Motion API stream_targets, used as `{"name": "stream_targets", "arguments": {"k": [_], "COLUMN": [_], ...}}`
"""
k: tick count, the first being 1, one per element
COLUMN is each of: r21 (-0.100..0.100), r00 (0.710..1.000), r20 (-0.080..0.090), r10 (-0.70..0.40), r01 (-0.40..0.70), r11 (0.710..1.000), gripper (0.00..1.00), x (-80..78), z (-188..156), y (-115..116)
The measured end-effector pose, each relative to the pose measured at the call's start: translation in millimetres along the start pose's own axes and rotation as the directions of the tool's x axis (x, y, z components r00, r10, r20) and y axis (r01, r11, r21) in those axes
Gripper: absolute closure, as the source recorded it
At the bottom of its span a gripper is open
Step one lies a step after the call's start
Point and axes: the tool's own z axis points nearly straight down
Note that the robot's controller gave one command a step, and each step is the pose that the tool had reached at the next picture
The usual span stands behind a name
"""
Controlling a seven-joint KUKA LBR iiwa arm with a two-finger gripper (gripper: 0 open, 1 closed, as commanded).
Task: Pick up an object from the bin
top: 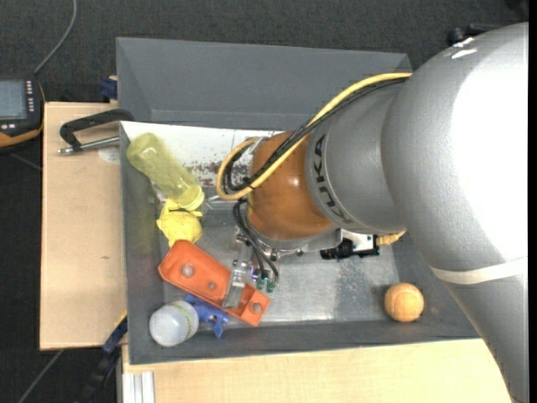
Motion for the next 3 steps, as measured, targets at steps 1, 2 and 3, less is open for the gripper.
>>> {"name": "stream_targets", "arguments": {"k": [1, 2, 3], "r21": [-0.003, -0.002, 0.000], "r00": [0.997, 0.994, 0.993], "r20": [-0.001, 0.000, -0.003], "r10": [0.074, 0.106, 0.120], "r01": [-0.074, -0.106, -0.120], "r11": [0.997, 0.994, 0.993], "gripper": [0.00, 0.00, 0.00], "x": [2.4, 1.7, -1.7], "z": [2, 4, 4], "y": [-8, -53, -73]}}
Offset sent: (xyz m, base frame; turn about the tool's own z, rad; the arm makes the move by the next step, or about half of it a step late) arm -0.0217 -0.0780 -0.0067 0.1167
